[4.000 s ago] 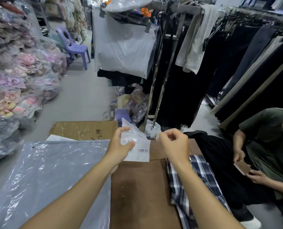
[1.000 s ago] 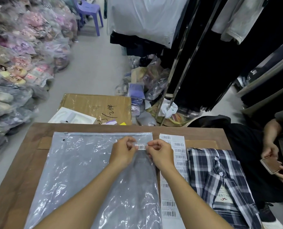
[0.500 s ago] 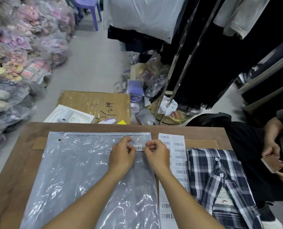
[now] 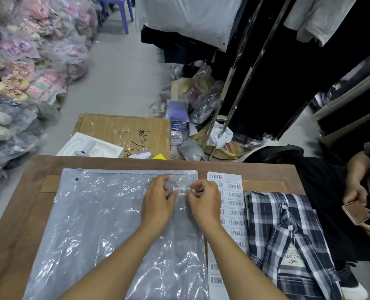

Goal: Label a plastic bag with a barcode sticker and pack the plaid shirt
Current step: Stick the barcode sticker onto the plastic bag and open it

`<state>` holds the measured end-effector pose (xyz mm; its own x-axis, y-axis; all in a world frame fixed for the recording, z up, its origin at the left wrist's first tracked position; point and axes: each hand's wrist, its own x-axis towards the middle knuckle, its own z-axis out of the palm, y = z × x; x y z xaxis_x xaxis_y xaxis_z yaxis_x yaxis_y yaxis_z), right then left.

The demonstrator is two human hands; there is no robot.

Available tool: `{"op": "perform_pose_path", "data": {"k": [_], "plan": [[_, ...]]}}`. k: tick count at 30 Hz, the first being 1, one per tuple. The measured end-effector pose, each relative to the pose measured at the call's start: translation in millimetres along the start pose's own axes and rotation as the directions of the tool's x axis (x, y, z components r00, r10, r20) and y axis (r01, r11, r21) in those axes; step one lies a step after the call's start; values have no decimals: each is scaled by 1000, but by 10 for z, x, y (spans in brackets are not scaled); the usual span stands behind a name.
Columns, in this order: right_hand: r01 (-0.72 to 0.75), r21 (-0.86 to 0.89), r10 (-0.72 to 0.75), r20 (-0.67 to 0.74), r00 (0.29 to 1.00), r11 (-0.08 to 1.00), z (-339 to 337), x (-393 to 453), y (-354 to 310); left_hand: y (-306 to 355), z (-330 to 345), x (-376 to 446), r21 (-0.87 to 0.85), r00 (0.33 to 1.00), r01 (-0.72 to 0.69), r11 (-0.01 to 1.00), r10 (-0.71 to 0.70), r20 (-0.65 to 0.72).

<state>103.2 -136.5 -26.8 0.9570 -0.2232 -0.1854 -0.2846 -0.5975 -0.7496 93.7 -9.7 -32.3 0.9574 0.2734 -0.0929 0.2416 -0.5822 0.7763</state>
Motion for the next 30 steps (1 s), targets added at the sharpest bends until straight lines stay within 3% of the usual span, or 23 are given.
{"op": "perform_pose_path", "data": {"k": [10,19,26,30], "plan": [[-72,-28,74,69,995,997,-43,30,7,3,23,70,12,999,43,999,-43,27],[-81,-2,81,71,994,997,-79,170,84,-105,-49,216,-131,986,148,980,-137,95],[-180,0,179,94,979,984,-97,215,37,-49,-38,234,-112,974,223,968,-218,57],[-229,-111,235,54,970,967,-21,169,-60,43,4,208,17,975,222,975,-222,-5]]}}
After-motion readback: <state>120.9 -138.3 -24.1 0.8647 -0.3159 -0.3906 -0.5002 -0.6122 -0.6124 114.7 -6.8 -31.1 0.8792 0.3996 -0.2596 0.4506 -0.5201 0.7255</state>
